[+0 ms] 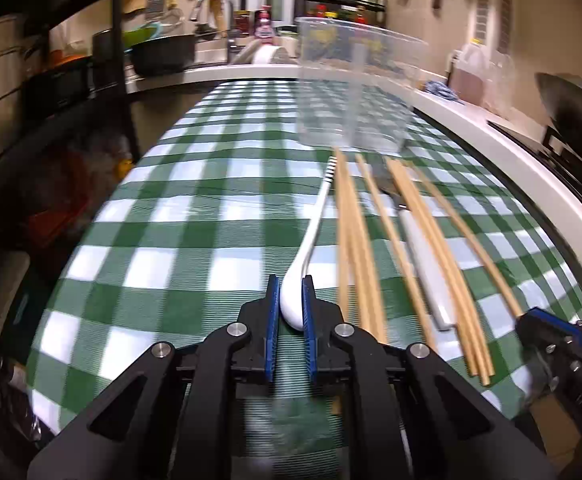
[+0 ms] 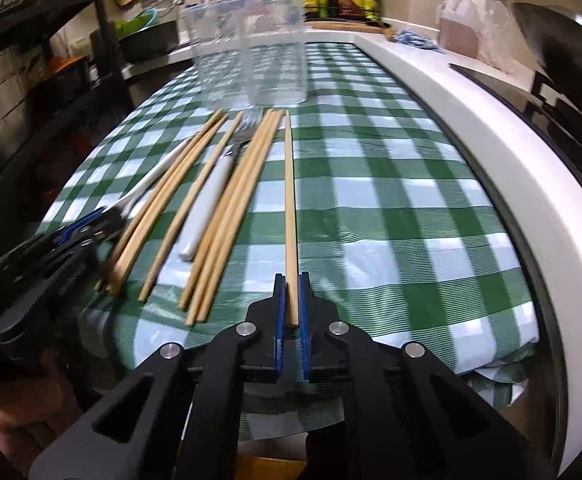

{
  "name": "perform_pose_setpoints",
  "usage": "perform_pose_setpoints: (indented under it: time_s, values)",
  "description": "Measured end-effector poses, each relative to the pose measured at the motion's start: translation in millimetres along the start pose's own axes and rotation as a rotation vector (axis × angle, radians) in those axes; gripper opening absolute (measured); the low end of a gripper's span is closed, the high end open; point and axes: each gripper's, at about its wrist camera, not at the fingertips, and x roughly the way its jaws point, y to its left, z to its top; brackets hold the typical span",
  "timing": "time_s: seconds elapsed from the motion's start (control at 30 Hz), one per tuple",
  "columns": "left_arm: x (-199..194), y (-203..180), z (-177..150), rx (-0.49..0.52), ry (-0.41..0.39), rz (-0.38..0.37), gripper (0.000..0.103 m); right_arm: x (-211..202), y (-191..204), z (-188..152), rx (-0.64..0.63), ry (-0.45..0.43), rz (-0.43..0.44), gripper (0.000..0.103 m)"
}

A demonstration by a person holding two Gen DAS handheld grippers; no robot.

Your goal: Organize utensils

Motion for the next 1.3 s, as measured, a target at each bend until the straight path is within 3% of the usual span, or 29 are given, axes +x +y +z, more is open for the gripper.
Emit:
perform_pose_setpoints:
  time_s: [0.4, 0.67, 0.93, 1.3]
  values:
    - [0.9, 0.7, -1.8, 0.019, -0.014, 0.019, 0.012, 1.4, 2.1, -1.6, -0.022, -0.015, -0.011, 0.011]
    - [-1.1, -1.0, -1.2, 0.034, -0.022, 0.016, 0.011, -1.3, 0.9, -0.4, -0.009, -0.031, -0.004, 0.006]
    - [-19.0, 2.1, 1.1, 0.051, -0.080, 0.043, 0.011, -34.6, -3.1, 12.7, -0.016, -0.179, -0.030, 0.006]
    - [-61.4, 5.5, 15.2, 0.108, -0.237, 0.093, 0.011, -73.9, -8.0, 27.1, -0.041, -0.346, -0.039, 0.006]
